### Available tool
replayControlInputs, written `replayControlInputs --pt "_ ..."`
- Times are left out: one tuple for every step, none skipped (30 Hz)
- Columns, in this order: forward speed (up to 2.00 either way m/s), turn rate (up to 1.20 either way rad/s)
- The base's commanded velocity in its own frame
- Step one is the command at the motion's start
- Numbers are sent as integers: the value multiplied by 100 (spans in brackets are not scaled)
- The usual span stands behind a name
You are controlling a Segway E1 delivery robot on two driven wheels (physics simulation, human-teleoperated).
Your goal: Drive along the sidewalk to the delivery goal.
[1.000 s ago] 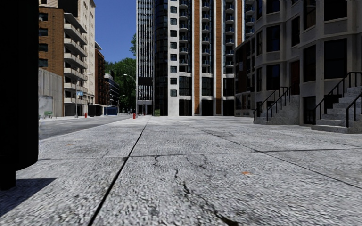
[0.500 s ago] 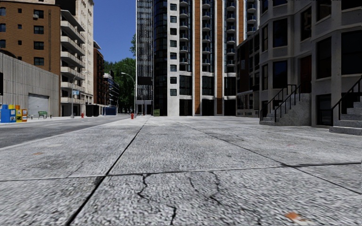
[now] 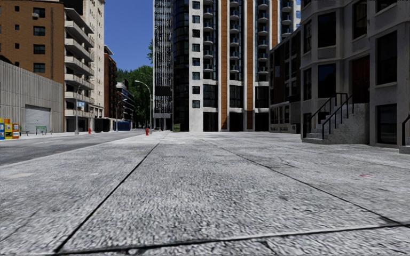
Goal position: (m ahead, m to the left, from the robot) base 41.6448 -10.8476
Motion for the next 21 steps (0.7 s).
replayControlInputs --pt "200 0" --pt "200 0" --pt "200 0" --pt "200 0" --pt "200 0" --pt "200 0" --pt "200 0" --pt "200 0" --pt "200 0" --pt "200 0" --pt "200 0" --pt "200 0" --pt "200 0" --pt "200 0" --pt "200 0" --pt "200 0" --pt "200 0" --pt "200 0" --pt "200 0" --pt "200 0" --pt "200 0"
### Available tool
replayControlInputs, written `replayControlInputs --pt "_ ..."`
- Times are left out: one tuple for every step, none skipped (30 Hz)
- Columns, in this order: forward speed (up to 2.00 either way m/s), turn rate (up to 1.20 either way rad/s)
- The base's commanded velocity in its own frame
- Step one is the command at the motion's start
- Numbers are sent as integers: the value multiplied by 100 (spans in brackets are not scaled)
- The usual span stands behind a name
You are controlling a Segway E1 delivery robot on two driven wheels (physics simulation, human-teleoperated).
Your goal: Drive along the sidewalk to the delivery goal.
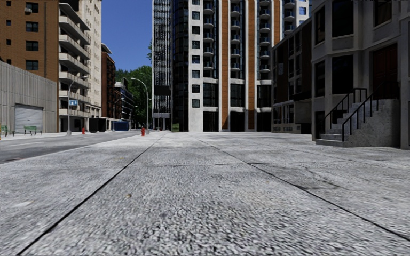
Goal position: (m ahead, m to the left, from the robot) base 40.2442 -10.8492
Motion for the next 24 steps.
replayControlInputs --pt "200 0" --pt "200 0" --pt "200 0" --pt "200 0" --pt "200 0" --pt "200 0" --pt "200 0" --pt "200 0" --pt "200 0" --pt "200 0" --pt "200 0" --pt "200 0" --pt "200 0" --pt "200 0" --pt "200 0" --pt "200 0" --pt "200 0" --pt "200 0" --pt "200 0" --pt "200 0" --pt "200 0" --pt "200 0" --pt "200 0" --pt "200 0"
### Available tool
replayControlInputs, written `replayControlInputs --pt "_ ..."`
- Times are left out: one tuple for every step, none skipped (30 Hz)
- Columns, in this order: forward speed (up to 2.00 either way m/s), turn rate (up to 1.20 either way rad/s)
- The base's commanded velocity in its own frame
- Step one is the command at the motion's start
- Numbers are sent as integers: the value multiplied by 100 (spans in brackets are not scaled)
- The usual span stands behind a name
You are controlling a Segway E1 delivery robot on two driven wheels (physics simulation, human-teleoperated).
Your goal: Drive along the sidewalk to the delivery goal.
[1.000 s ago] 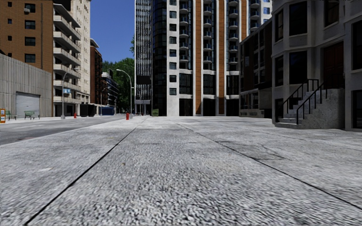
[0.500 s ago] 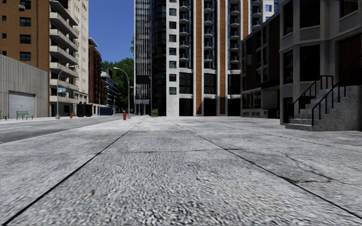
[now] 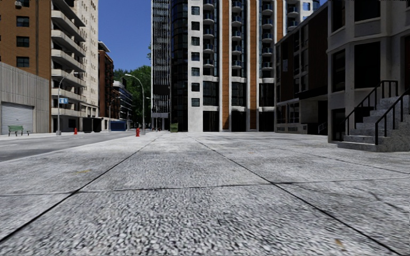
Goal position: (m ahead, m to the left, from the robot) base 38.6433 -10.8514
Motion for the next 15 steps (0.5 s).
replayControlInputs --pt "200 0" --pt "200 0" --pt "200 0" --pt "200 0" --pt "200 0" --pt "200 0" --pt "200 0" --pt "200 0" --pt "200 0" --pt "200 0" --pt "200 0" --pt "200 0" --pt "200 0" --pt "200 0" --pt "200 0"
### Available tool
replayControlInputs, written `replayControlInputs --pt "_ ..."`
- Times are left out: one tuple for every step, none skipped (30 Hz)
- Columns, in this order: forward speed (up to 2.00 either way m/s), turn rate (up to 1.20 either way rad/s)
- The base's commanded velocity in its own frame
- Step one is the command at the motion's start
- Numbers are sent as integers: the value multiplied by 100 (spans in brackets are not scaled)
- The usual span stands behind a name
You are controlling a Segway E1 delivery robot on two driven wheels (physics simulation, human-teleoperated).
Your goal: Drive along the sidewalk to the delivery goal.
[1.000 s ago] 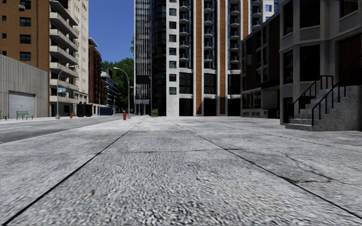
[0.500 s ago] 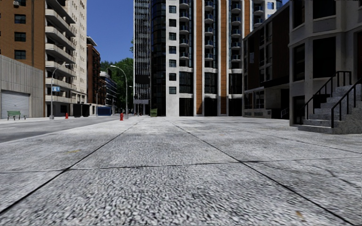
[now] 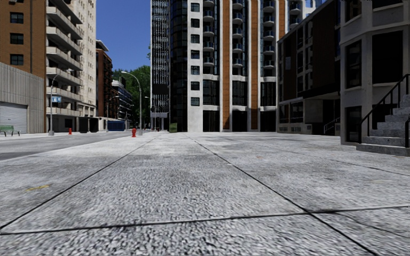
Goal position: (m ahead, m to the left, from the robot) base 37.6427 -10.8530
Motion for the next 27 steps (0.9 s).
replayControlInputs --pt "200 0" --pt "200 0" --pt "200 0" --pt "200 0" --pt "200 0" --pt "200 0" --pt "200 0" --pt "200 0" --pt "200 0" --pt "200 0" --pt "200 0" --pt "200 0" --pt "200 0" --pt "200 0" --pt "200 0" --pt "200 0" --pt "200 0" --pt "200 0" --pt "200 0" --pt "200 0" --pt "200 0" --pt "200 0" --pt "200 0" --pt "200 0" --pt "200 0" --pt "200 0" --pt "200 0"
